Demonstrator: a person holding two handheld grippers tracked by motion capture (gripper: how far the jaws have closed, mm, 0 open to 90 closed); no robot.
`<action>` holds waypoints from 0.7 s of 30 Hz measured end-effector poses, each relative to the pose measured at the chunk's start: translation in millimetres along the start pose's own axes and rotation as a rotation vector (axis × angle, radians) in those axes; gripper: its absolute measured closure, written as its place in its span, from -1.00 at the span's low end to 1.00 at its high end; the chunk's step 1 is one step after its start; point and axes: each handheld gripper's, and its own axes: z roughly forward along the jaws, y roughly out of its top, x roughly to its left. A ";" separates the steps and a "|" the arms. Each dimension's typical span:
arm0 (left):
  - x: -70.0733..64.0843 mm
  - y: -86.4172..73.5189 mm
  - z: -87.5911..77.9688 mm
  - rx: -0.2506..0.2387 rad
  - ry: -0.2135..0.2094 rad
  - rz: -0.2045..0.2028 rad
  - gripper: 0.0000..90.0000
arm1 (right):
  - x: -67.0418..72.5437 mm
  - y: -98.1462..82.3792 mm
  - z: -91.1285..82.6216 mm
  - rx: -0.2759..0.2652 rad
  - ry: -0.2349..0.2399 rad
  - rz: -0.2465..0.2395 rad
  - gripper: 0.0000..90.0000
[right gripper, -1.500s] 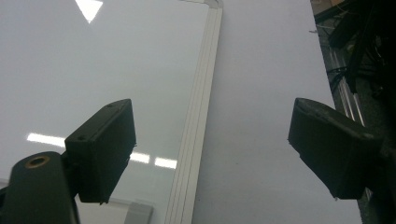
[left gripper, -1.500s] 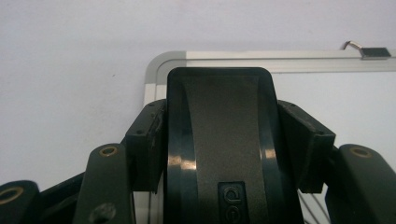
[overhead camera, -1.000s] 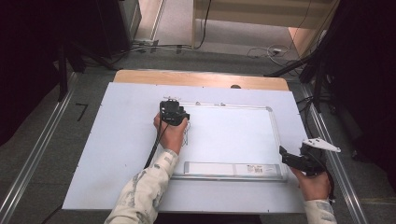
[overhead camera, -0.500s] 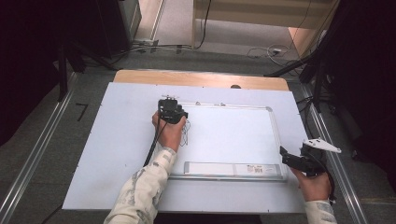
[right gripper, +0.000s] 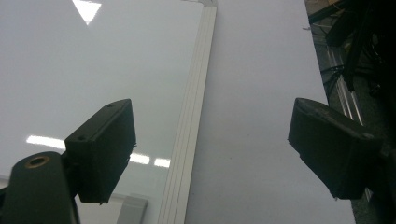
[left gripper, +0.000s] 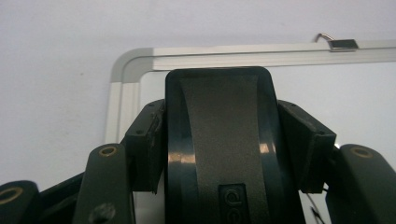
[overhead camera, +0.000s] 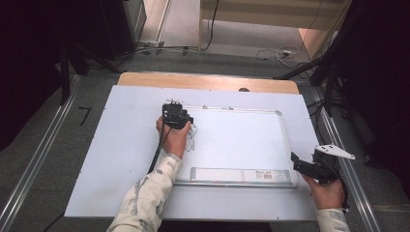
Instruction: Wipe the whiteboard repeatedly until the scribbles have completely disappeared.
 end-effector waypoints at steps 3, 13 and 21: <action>5.4 1.9 1.4 -0.001 0.008 -0.009 -0.10 | -0.4 -0.7 -1.1 -0.001 -0.001 0.001 -0.70; -5.8 0.0 0.9 -0.002 0.001 0.014 -0.10 | 2.2 0.9 1.0 0.001 0.000 -0.007 -0.70; -21.9 -7.8 -5.1 -0.004 -0.020 0.038 -0.10 | 2.4 1.0 1.2 0.002 0.001 -0.006 -0.70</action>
